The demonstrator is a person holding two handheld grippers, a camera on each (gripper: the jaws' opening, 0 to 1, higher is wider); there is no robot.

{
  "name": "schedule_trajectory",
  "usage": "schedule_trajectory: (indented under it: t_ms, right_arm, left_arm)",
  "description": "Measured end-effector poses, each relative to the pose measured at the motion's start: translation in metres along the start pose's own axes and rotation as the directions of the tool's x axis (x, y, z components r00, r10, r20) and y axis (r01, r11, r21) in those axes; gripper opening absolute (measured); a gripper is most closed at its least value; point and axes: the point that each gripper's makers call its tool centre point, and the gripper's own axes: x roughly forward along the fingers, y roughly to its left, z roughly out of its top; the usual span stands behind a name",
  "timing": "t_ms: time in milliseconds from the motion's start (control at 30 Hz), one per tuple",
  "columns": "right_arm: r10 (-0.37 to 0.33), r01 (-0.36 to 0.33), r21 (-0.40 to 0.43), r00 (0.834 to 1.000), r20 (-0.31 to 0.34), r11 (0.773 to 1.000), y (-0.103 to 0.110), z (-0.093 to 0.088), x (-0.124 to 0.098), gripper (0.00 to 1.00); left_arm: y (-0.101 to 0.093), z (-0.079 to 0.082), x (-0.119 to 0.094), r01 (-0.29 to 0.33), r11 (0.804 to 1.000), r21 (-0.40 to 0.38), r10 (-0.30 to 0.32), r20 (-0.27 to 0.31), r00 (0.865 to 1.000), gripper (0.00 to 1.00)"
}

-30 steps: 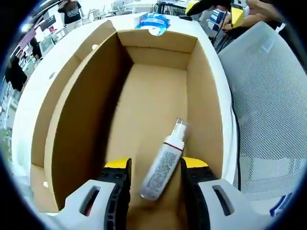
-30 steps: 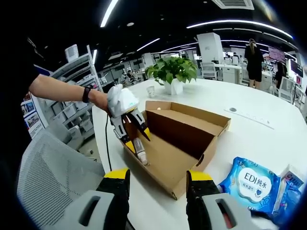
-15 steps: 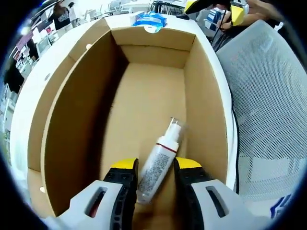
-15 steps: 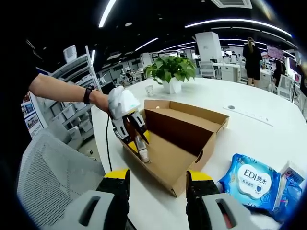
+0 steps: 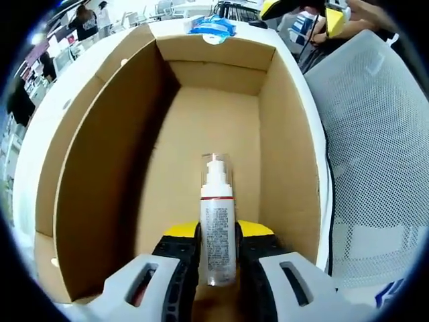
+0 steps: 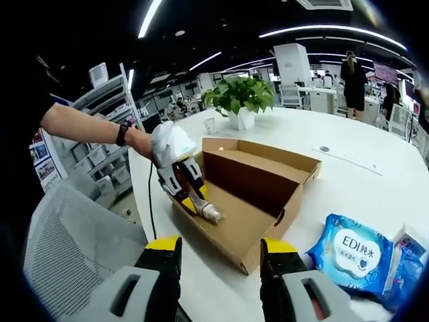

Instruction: Operate the shoe box by opening the lid, removing the specified soft item, and placing it in the target area until the item is outside and the box remains undamaged.

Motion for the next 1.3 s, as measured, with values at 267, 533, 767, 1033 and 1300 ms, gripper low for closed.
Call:
schedule_trajectory:
  t_ms: [267, 533, 767, 1033, 1300]
  right_arm:
    - [0.005, -0.005, -0.001, 1.000, -0.005, 1.000, 0.001, -0.002, 0.000, 0.44]
    - [0.009, -0.009, -0.003, 1.000, -0.004, 1.000, 0.000, -0.001, -0.001, 0.44]
    - [0.026, -0.026, -0.014, 1.000, -0.007, 1.000, 0.003, -0.001, 0.000, 0.44]
    - [0.040, -0.040, -0.048, 0.999, -0.005, 0.998, 0.002, 0.009, -0.001, 0.43]
    - [0.056, -0.054, -0.111, 0.998, 0.017, 0.992, -0.002, 0.027, -0.008, 0.43]
  left_arm:
    - [0.003, 0.001, -0.002, -0.025, 1.000, 0.002, 0.025, 0.006, 1.000, 0.19]
    - [0.004, 0.005, -0.011, -0.052, 0.998, -0.020, 0.053, 0.050, 0.997, 0.19]
    - [0.000, 0.022, -0.025, -0.067, 0.998, 0.009, 0.066, 0.098, 0.993, 0.19]
    - [-0.003, 0.060, -0.049, -0.087, 0.995, 0.054, 0.076, 0.192, 0.978, 0.19]
    - [-0.019, 0.105, -0.078, -0.086, 0.985, 0.148, 0.042, 0.280, 0.959, 0.19]
